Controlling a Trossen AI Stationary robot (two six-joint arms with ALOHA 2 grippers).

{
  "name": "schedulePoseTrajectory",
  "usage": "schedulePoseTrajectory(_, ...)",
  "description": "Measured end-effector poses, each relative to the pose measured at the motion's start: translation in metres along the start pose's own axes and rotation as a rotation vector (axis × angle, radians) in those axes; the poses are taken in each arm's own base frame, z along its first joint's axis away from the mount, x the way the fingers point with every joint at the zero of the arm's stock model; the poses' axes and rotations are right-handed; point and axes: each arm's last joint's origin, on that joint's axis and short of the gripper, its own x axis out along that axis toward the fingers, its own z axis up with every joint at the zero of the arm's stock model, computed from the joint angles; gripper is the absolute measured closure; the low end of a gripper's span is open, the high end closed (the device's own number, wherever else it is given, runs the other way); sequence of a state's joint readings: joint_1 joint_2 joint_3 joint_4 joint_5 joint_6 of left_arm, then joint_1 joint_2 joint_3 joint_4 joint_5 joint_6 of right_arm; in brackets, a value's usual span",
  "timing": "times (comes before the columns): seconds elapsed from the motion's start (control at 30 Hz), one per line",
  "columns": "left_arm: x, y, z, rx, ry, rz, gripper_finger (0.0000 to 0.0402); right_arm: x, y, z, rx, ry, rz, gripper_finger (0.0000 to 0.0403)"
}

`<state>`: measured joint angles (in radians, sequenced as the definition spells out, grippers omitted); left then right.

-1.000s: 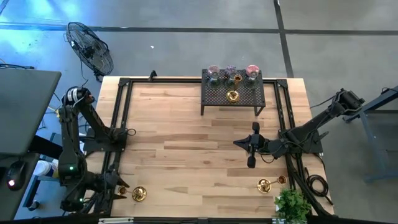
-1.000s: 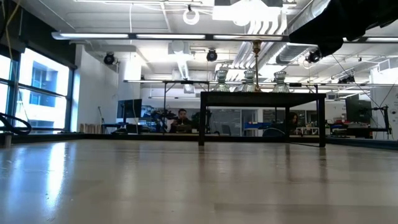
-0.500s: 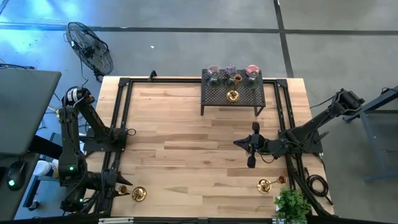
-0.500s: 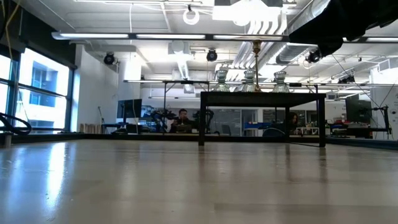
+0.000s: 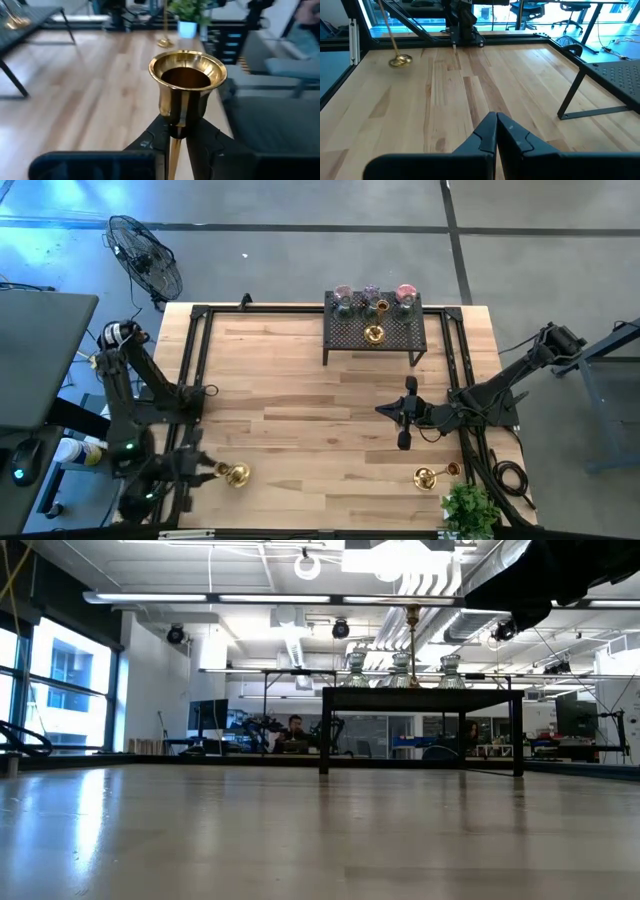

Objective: Pick & Place candle stick holders
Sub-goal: Put the left metal candle holder on the shelf

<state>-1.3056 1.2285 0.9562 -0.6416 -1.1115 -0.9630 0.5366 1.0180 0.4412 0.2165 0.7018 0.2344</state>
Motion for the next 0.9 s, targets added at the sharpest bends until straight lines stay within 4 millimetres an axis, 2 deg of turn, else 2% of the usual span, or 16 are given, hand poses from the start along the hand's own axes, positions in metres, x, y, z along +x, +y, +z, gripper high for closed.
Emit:
schedulePoseTrajectory(0.2,0.056,0.016,0.035,0.099,0.003,0.074,0.0366,0.0,0.0,0.0,-0.006,-0.003,0.0,0.0401)
schedulePoseTrajectory(0.33,0.092,0.034,0.066,0.155,-0.021,-0.057,0.0366,0.0,0.0,0.001,-0.011,-0.006,-0.001,0.0402)
schedulePoseTrajectory(0.47,0.118,0.061,0.089,0.213,-0.084,-0.142,0.0366,0.0,0.0,0.001,-0.011,-0.006,-0.001,0.0402)
schedulePoseTrajectory(0.63,0.148,0.097,0.099,0.286,-0.094,-0.086,0.0366,0.0,0.0,0.001,-0.028,-0.007,-0.001,0.0401)
schedulePoseTrajectory(0.9,0.214,0.149,0.094,0.266,-0.109,-0.132,0.0366,0.003,-0.003,0.002,-0.021,-0.008,-0.006,0.0401)
